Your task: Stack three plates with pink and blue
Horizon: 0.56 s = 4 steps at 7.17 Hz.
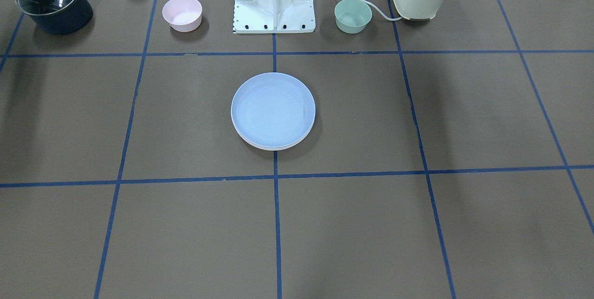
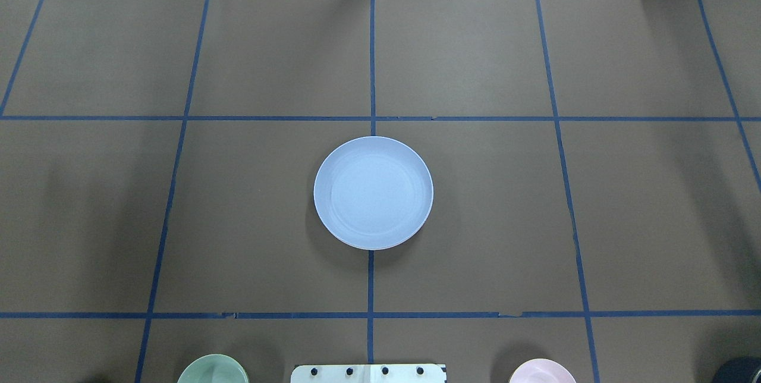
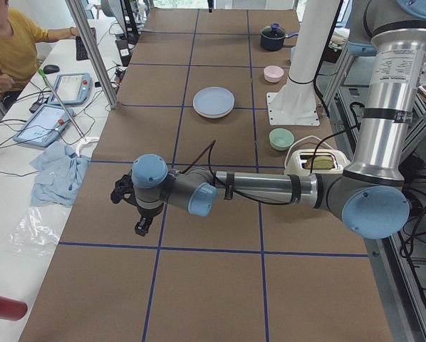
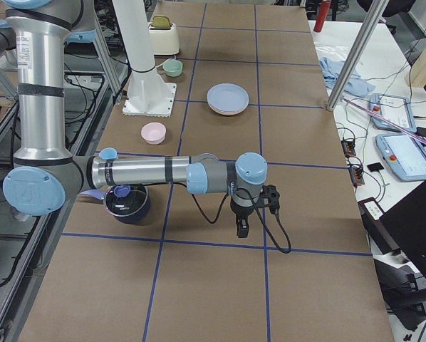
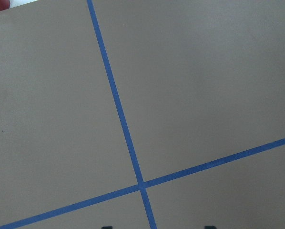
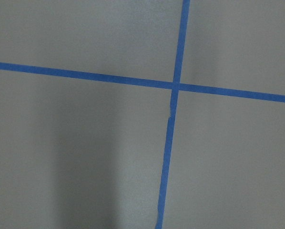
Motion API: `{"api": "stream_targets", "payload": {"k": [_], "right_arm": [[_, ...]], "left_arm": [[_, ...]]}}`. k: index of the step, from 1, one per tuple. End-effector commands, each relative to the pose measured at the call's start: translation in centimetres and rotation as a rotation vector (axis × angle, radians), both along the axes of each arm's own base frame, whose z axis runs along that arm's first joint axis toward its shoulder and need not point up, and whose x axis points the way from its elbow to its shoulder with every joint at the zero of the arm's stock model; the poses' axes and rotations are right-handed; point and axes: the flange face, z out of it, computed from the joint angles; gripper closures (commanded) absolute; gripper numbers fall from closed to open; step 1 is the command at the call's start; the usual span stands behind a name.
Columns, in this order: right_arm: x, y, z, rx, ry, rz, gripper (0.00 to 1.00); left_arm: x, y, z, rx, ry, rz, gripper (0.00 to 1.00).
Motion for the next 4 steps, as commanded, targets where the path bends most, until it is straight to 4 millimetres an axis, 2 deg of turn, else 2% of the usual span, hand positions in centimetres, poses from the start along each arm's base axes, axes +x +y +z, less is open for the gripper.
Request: {"api": "stream_targets", "payload": {"k": [1,4], "right_arm": [[-0.14,-0.09,-0.06,-0.004,-0.012,0.001,0.00],[-0.15,-0.13,-0.89,-0.013,-0.024,0.026,0.00]], "left_arm": [[-0.11,0.22,-0.25,0.006,0.000,-0.001,0.00],[-0.42,0.54,-0.69,0.015,-0.007,-0.009,0.00]]}}
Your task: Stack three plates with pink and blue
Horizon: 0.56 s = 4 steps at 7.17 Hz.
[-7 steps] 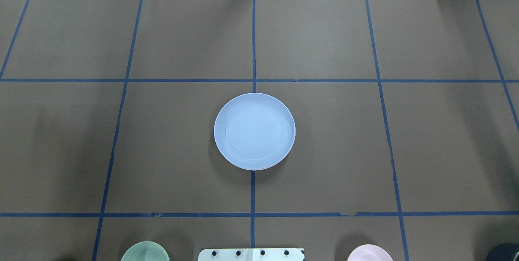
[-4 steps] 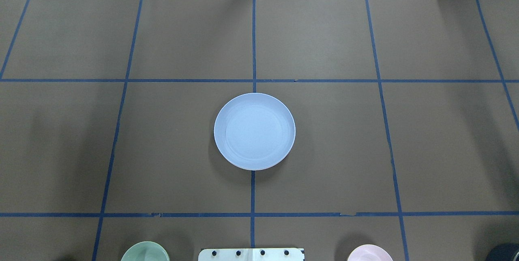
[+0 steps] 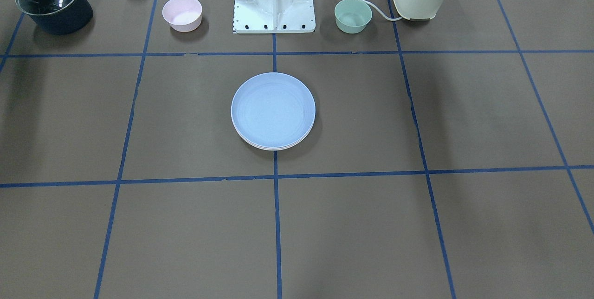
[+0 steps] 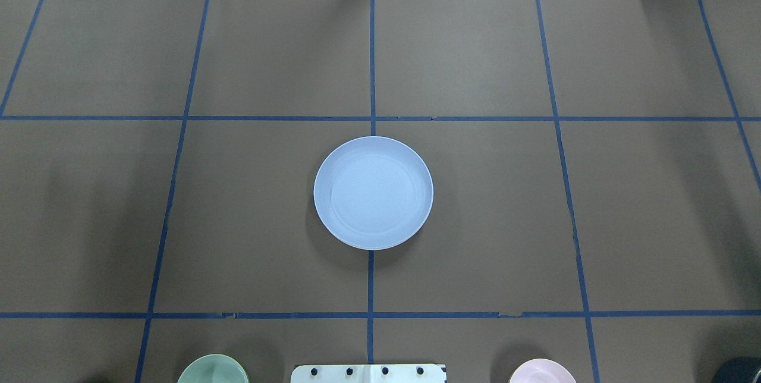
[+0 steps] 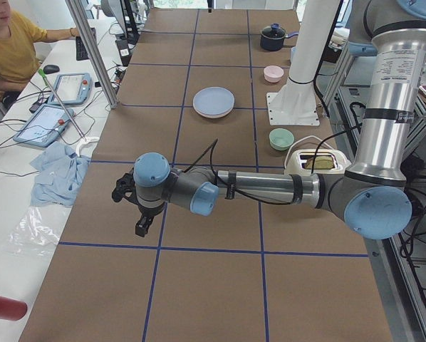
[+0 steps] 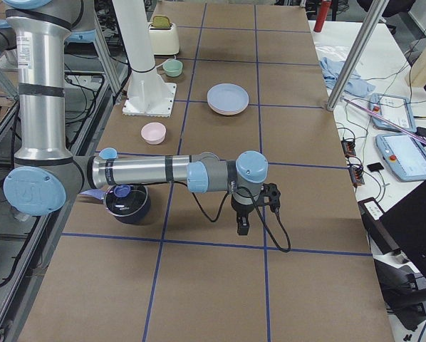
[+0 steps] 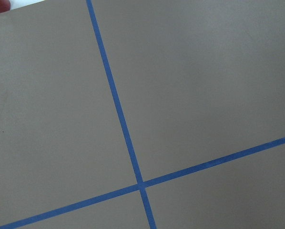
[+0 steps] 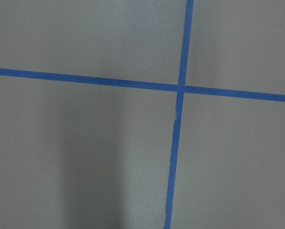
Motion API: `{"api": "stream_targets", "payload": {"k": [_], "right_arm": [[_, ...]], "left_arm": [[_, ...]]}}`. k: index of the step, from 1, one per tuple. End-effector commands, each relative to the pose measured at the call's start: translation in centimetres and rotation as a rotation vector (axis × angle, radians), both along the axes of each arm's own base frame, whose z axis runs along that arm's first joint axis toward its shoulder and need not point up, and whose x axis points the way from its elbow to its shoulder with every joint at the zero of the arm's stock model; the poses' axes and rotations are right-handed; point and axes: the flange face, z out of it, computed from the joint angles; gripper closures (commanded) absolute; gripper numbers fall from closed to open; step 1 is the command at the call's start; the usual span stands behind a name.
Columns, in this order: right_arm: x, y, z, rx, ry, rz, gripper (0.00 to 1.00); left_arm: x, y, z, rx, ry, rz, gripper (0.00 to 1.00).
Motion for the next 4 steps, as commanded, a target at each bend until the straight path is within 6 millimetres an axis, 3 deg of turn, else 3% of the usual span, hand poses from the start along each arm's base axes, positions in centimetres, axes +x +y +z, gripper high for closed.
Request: {"api": "stream_targets", "payload": {"k": [1,4], "right_arm": [[-0.17,0.11,0.15,-0.011,-0.022,0.001,0.00],[-0.14,0.04,0.27,-0.015,-0.017,0.003,0.00]], "left_arm": [[-0.27,0.13,-0.15,0.003,-0.007,-0.007,0.00],[-0.59,-0.01,-0.66,0.004,-0.003,-0.015,0.00]]}}
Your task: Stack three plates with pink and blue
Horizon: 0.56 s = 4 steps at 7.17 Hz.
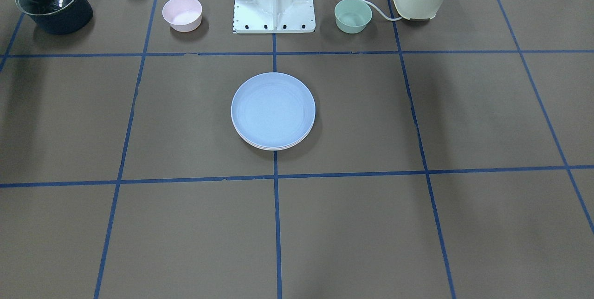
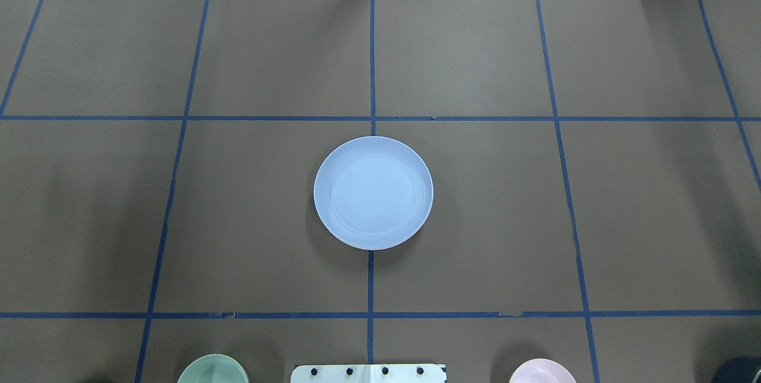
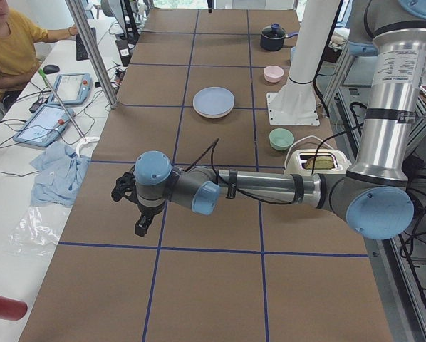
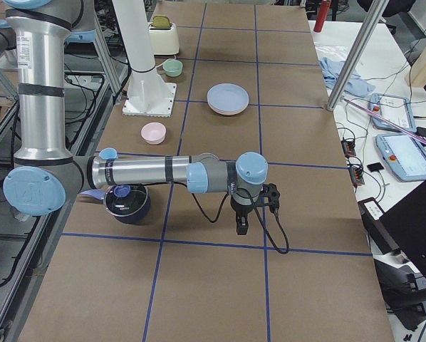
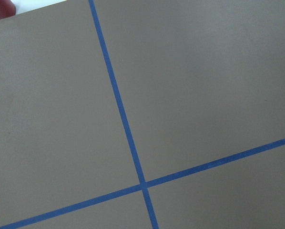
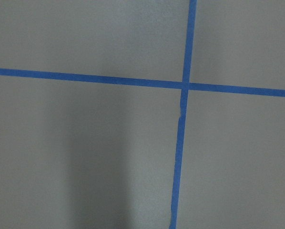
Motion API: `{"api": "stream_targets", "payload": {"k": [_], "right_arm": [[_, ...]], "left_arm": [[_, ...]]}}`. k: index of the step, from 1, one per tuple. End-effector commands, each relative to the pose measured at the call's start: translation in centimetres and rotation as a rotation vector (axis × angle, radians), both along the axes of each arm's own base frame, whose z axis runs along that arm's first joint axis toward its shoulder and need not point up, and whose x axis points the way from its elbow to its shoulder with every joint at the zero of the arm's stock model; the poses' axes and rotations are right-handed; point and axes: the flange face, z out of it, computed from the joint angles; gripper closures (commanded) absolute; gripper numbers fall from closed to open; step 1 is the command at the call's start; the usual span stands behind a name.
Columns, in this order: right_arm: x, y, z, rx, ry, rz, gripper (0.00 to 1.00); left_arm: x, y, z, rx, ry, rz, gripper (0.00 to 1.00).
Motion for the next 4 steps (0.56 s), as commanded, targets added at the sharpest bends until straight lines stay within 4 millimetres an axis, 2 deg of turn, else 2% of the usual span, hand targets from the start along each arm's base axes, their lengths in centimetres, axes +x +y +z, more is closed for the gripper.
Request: {"api": "stream_targets", "payload": {"k": [1,4], "right_arm": [[0.0,0.0,-0.1,0.002,-0.003,0.000,0.00],[0.0,-0.1,-0.4,0.007,-0.004,0.002,0.00]], "left_arm": [[0.0,-0.2,-1.7,0.026,0.004,0.000,0.00],[-0.1,0.0,-3.0,0.052,-0.003,-0.003,0.00]]}}
